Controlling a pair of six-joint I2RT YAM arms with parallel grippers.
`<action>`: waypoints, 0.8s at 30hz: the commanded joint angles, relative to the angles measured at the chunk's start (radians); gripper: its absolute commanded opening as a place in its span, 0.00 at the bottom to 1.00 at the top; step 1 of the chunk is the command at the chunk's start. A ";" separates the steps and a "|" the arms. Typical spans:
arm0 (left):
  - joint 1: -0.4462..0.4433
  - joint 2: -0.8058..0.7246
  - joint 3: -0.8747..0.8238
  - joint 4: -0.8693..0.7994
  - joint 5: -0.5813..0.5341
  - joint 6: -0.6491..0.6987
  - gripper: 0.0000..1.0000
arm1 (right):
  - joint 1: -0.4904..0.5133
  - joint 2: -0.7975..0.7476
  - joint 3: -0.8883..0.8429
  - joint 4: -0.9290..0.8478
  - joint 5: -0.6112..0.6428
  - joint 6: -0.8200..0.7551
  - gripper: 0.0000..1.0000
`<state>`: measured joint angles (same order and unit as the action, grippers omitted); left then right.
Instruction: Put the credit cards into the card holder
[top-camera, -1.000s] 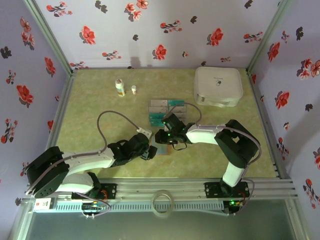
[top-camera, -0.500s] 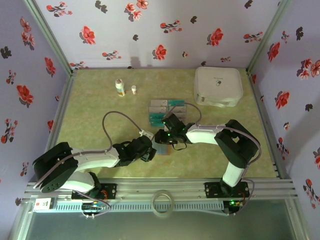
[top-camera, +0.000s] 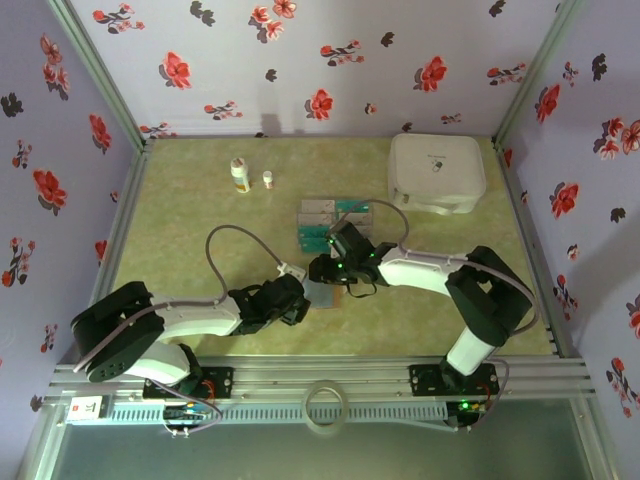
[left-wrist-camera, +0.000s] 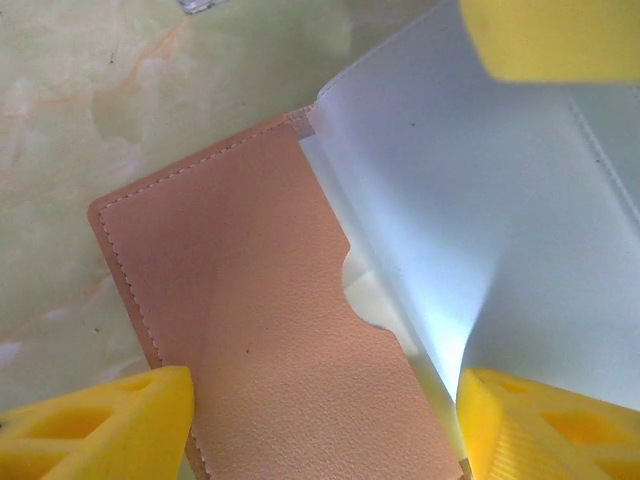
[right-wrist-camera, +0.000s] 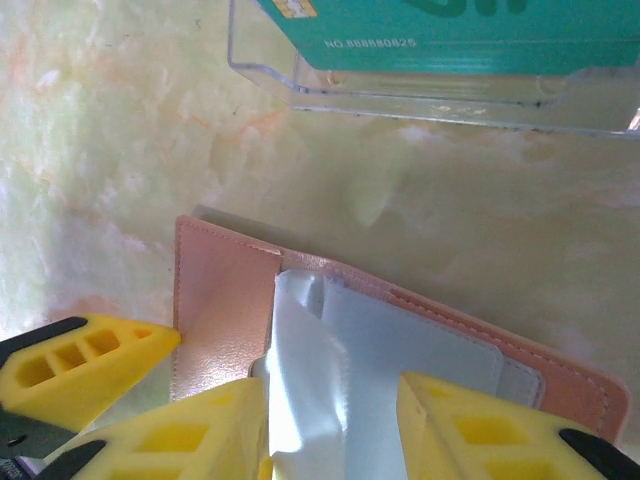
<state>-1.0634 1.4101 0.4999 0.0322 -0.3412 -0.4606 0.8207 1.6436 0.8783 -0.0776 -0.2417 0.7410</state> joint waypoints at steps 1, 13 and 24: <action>-0.009 0.010 -0.018 0.020 -0.030 -0.016 0.70 | -0.008 -0.026 0.012 -0.039 0.034 -0.008 0.40; -0.009 -0.010 -0.020 0.019 -0.032 -0.019 0.70 | 0.007 0.062 0.027 0.046 -0.064 0.034 0.41; 0.016 -0.279 -0.047 -0.039 -0.108 -0.062 0.85 | 0.050 0.063 0.084 0.051 -0.096 0.078 0.40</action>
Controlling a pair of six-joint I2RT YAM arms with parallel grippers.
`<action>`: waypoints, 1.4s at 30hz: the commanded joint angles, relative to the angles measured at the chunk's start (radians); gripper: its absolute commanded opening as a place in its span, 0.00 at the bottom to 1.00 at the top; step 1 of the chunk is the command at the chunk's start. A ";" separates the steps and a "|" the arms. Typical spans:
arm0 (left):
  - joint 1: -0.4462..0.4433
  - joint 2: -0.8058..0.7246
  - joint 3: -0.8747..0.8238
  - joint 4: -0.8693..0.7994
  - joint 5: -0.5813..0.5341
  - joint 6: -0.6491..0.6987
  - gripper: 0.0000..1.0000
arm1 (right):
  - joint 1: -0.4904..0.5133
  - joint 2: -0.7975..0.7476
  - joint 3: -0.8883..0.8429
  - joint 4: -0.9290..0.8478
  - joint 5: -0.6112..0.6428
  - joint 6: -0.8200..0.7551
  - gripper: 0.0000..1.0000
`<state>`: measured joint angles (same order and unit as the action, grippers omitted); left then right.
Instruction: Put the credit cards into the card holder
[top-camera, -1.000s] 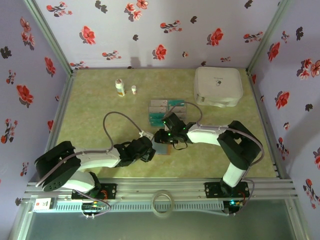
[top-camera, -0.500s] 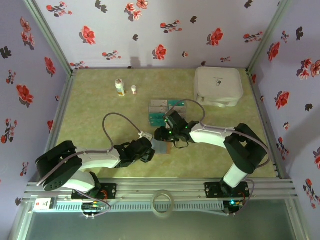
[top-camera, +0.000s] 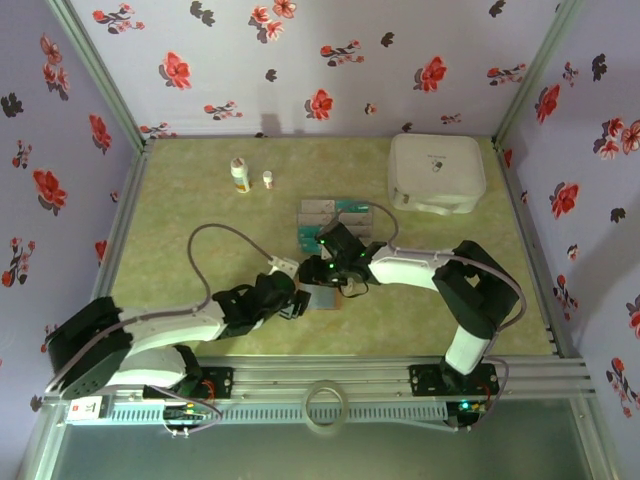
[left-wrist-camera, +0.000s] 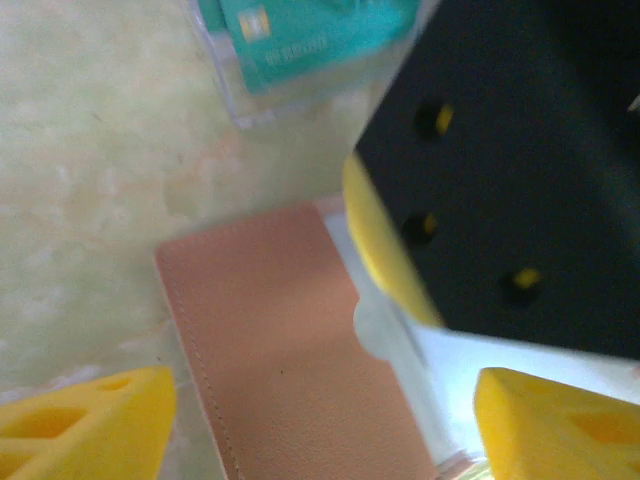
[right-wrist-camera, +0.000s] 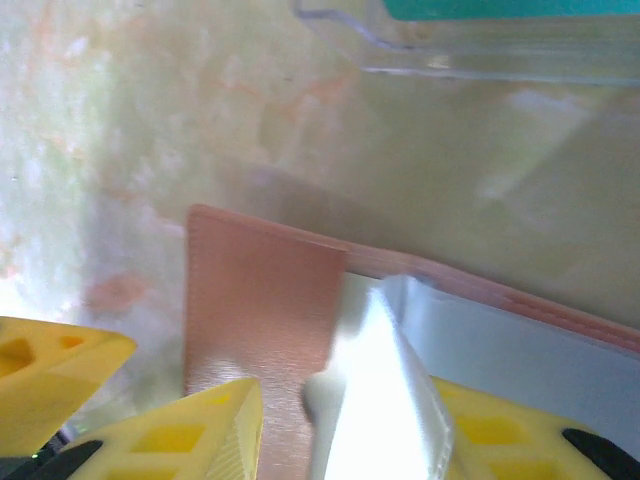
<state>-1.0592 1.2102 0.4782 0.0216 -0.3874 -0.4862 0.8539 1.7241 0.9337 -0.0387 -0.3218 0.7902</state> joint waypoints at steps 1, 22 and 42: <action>0.025 -0.116 -0.034 -0.038 -0.069 -0.050 0.90 | 0.022 -0.018 0.035 0.011 -0.015 0.032 0.41; 0.199 -0.431 -0.102 -0.220 -0.116 -0.222 1.00 | 0.073 0.184 0.238 -0.043 0.024 0.040 0.41; 0.226 -0.141 0.038 -0.204 0.054 -0.107 1.00 | -0.051 -0.218 0.100 -0.441 0.297 -0.110 0.42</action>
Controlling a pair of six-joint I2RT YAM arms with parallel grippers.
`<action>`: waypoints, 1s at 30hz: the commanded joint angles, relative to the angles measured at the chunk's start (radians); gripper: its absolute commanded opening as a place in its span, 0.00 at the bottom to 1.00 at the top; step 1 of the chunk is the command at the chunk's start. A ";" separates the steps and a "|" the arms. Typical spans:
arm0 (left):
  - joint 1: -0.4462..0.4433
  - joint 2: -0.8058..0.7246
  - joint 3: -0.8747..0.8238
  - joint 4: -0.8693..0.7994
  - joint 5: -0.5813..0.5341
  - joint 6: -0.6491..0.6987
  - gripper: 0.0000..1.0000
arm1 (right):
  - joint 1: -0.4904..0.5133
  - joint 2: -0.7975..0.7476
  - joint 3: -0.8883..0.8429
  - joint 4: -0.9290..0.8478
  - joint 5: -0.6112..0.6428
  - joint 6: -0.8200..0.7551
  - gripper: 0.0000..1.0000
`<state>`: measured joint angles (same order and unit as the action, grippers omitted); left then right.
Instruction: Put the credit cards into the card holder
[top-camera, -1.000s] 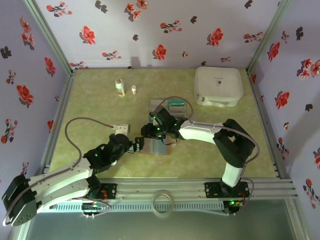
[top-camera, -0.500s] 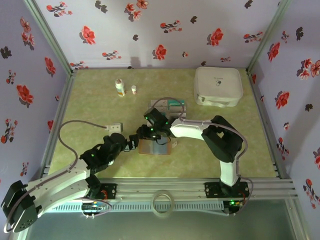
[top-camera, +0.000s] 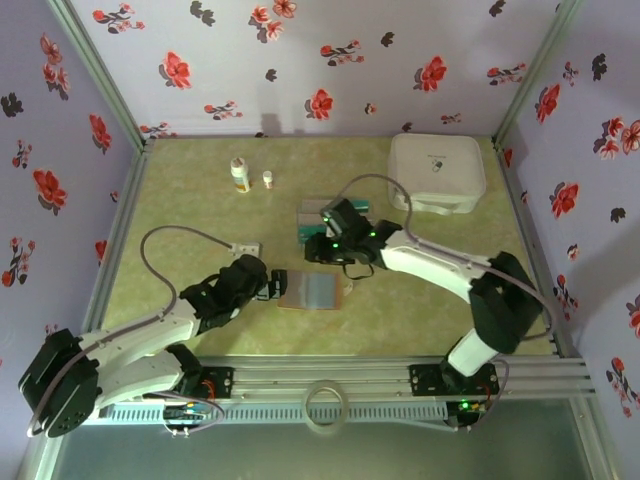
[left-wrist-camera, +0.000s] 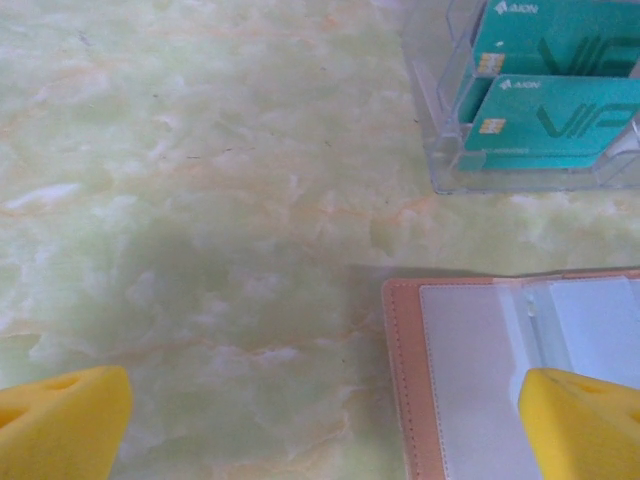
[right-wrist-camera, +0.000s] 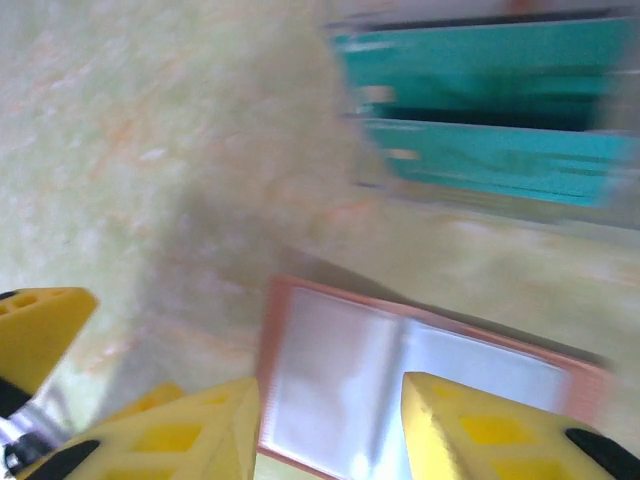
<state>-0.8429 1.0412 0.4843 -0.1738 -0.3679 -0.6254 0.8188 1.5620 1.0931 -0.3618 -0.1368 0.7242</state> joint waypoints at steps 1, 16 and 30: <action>0.010 0.044 0.036 -0.002 0.041 0.035 1.00 | -0.020 -0.083 -0.086 -0.138 0.136 -0.050 0.42; 0.009 0.213 0.044 0.105 0.093 0.015 1.00 | -0.046 -0.126 -0.356 0.067 0.075 -0.052 0.33; 0.036 0.351 0.039 0.174 0.051 -0.027 1.00 | -0.087 -0.072 -0.368 0.172 0.069 -0.030 0.02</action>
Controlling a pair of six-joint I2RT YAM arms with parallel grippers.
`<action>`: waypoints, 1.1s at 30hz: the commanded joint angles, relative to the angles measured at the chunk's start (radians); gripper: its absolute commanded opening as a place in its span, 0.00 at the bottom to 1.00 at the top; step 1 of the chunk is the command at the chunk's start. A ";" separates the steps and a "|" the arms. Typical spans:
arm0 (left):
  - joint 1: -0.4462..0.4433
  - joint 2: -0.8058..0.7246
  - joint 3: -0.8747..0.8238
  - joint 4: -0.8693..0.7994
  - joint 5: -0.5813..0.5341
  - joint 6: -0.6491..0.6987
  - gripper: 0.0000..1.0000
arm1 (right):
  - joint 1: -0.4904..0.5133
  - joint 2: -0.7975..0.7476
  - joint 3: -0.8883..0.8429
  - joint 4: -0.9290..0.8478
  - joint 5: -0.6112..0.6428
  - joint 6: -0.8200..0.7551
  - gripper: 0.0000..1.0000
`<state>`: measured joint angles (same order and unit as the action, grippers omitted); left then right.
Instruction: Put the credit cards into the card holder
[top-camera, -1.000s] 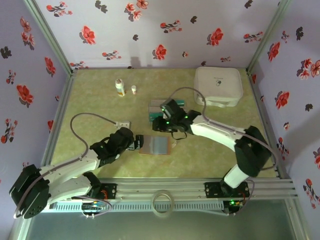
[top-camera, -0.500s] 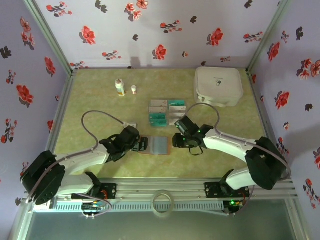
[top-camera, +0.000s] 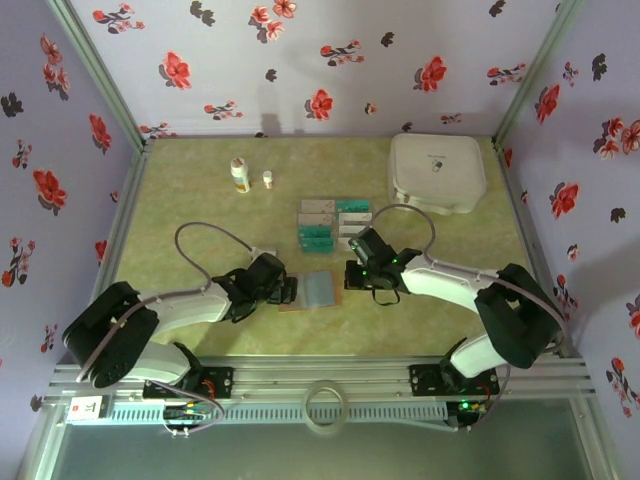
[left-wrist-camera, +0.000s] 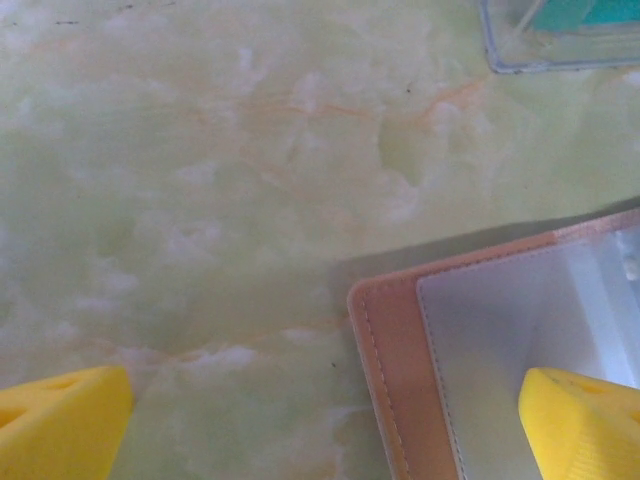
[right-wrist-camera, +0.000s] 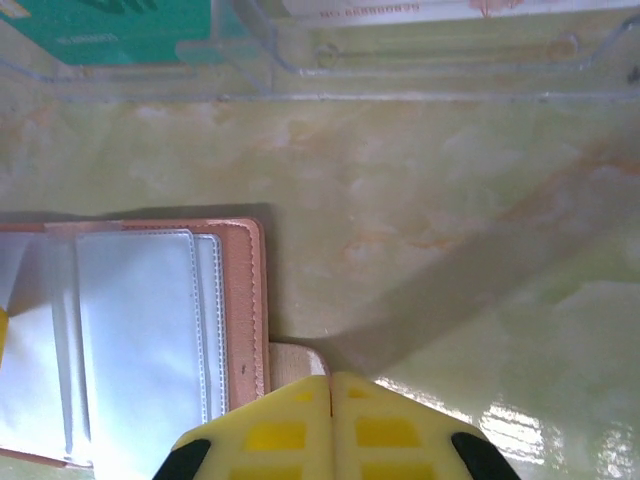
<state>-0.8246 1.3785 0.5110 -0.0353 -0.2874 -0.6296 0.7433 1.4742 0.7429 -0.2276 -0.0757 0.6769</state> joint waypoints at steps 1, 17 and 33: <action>0.025 0.018 0.013 0.039 -0.029 -0.022 1.00 | -0.013 0.020 -0.020 0.044 0.008 0.023 0.01; 0.072 0.092 0.053 0.083 -0.008 0.043 1.00 | -0.015 -0.027 -0.050 0.052 -0.007 0.069 0.08; 0.117 0.088 0.120 0.055 0.041 0.109 1.00 | -0.015 -0.098 -0.038 -0.020 0.025 0.066 0.44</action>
<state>-0.7273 1.4796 0.5888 0.0307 -0.2592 -0.5617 0.7326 1.4185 0.6682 -0.1860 -0.0788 0.7563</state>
